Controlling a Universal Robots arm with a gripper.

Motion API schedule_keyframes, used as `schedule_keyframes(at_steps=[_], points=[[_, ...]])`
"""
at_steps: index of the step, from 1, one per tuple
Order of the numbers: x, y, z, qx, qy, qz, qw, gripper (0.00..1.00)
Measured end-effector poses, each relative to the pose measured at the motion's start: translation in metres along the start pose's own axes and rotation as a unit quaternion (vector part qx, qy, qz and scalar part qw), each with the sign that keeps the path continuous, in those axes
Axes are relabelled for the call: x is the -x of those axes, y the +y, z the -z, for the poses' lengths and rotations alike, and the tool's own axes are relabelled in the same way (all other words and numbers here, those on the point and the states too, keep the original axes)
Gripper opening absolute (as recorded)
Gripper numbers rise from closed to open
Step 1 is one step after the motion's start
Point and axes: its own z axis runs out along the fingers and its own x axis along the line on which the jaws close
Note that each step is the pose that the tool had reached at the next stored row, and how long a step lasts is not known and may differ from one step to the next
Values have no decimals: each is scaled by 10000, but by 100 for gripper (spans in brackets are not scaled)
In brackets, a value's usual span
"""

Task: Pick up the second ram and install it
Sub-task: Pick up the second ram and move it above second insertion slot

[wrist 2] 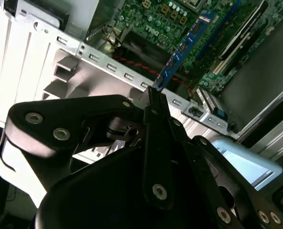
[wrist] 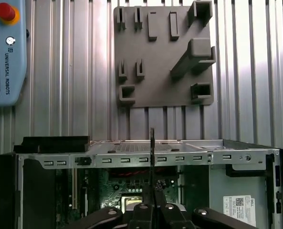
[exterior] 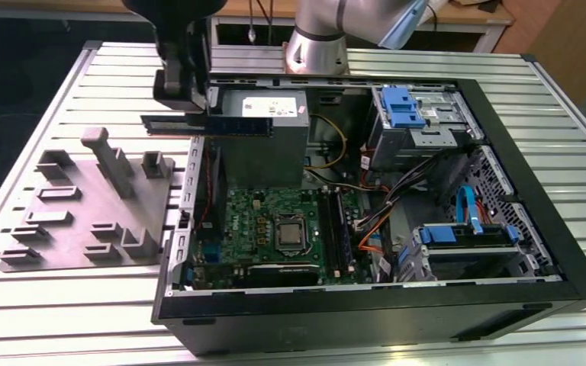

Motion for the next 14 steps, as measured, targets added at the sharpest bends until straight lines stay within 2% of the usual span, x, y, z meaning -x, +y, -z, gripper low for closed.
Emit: schedule_keyframes(at_steps=[14], points=[[11,-381,16,0,0,0,10000,12]])
